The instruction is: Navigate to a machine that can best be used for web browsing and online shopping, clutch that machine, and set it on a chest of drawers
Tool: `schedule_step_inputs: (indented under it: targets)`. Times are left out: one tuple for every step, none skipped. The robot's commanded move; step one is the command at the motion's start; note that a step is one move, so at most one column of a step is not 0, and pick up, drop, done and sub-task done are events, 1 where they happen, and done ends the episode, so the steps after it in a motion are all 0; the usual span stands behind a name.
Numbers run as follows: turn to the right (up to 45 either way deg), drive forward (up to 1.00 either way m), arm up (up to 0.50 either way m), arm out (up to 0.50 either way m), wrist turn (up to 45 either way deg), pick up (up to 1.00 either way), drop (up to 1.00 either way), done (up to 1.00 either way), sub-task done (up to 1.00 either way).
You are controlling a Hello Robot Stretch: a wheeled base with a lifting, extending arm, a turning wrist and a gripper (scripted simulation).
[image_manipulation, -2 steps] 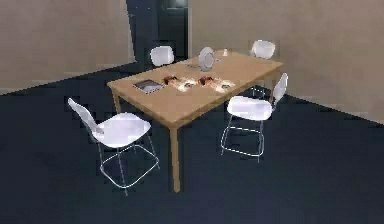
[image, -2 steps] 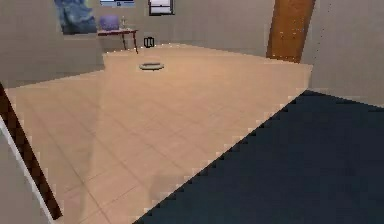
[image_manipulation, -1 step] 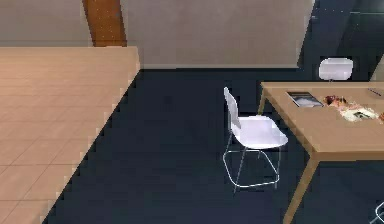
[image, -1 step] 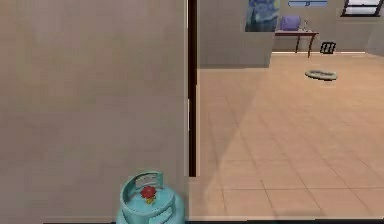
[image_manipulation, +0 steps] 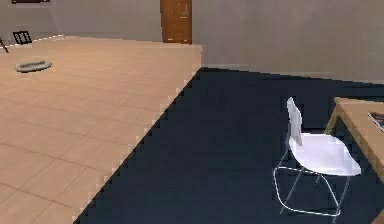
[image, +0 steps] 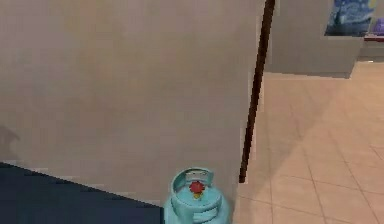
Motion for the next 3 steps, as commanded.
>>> schedule_step_inputs:
  targets:
    - [0.0, 0.05, 0.00, 0.00, 0.0, 0.00, 0.00, 0.00, 0.00]
    - [45.0, 0.00, 0.00, 0.00, 0.0, 0.00, 0.00, 0.00, 0.00]
    - [39.0, 0.00, 0.00, 0.00, 0.0, 0.00, 0.00, 0.00, 0.00]
